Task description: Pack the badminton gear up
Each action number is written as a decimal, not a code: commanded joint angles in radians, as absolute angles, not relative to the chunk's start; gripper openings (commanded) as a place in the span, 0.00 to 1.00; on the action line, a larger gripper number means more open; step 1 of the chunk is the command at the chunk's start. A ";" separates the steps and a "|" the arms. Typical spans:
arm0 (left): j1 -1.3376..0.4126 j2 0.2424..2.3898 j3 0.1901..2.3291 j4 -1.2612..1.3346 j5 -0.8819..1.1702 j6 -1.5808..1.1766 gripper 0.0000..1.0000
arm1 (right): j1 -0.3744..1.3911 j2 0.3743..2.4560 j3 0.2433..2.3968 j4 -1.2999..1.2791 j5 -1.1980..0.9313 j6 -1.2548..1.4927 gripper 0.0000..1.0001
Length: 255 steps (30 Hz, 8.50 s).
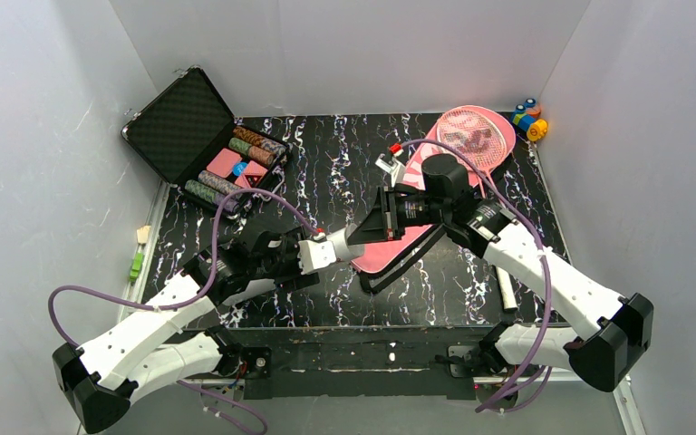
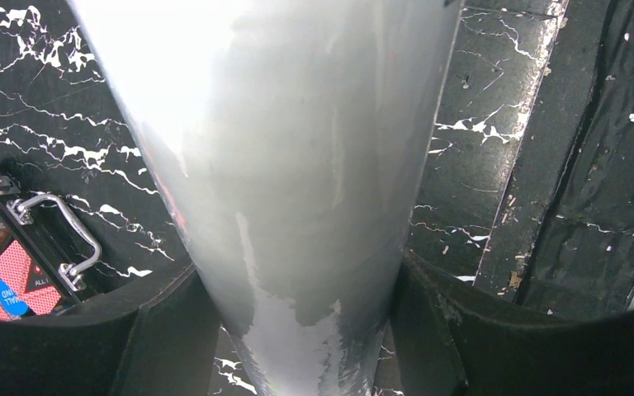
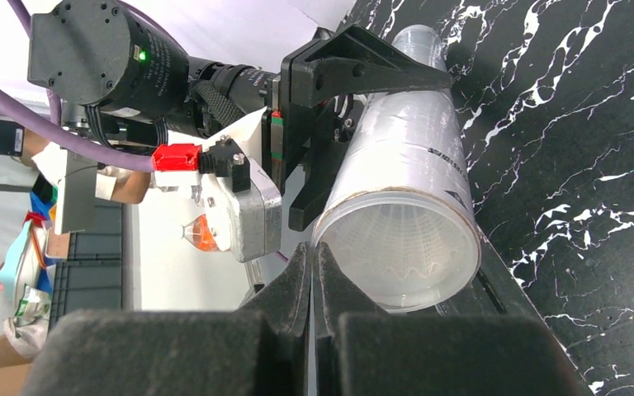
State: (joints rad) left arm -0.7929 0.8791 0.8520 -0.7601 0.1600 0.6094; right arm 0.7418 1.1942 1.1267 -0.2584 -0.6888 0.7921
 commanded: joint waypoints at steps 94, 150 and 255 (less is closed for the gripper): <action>-0.786 0.865 0.915 -0.745 0.186 0.611 0.47 | 0.837 1.338 1.195 -0.287 -0.559 0.804 0.08; -0.423 1.513 1.098 -0.627 -0.110 0.500 0.45 | 0.244 1.049 1.073 -0.719 -0.253 0.687 0.80; -0.820 1.603 1.162 -0.579 0.056 0.122 0.00 | 0.184 1.832 1.322 -0.543 -0.316 0.947 0.88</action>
State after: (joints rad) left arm -0.8181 1.6402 1.1912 -0.5648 0.0387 0.1329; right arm 0.1383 1.8015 1.2697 -0.6296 -0.2565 0.8658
